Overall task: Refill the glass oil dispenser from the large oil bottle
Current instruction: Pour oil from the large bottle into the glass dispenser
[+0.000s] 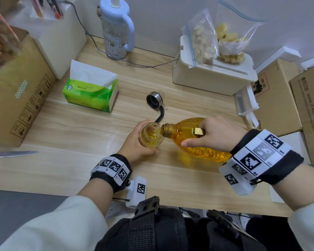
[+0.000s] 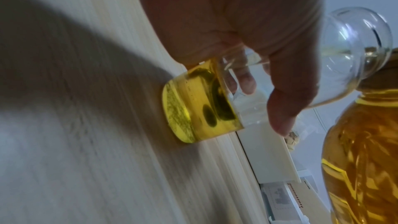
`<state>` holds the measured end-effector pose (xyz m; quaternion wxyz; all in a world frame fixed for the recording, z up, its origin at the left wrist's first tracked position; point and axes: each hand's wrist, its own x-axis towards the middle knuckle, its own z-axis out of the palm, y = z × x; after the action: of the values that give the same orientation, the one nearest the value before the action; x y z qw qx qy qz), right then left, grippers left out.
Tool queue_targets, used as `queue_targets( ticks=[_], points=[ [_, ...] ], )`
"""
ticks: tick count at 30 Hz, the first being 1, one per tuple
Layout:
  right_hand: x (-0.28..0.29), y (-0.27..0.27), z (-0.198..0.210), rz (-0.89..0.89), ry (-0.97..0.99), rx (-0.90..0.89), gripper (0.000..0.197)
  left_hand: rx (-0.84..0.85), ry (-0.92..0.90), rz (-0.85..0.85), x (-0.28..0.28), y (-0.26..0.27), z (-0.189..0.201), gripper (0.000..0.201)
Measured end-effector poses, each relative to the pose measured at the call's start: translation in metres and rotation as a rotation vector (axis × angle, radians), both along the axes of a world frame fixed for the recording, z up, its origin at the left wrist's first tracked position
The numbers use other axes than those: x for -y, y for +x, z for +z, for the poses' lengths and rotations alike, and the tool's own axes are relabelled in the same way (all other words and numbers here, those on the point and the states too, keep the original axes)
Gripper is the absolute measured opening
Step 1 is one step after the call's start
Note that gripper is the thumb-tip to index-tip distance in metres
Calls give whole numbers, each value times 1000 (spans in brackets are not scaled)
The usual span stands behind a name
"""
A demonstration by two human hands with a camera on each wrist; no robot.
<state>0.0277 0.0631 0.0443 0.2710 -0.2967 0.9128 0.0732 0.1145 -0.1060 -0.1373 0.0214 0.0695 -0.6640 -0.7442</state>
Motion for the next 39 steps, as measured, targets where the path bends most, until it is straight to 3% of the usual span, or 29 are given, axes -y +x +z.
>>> queue_targets(
  ticks=[39],
  points=[
    [6,4,5,-30,40,15,62,-6,15,1,0,0,-4,83]
  ],
)
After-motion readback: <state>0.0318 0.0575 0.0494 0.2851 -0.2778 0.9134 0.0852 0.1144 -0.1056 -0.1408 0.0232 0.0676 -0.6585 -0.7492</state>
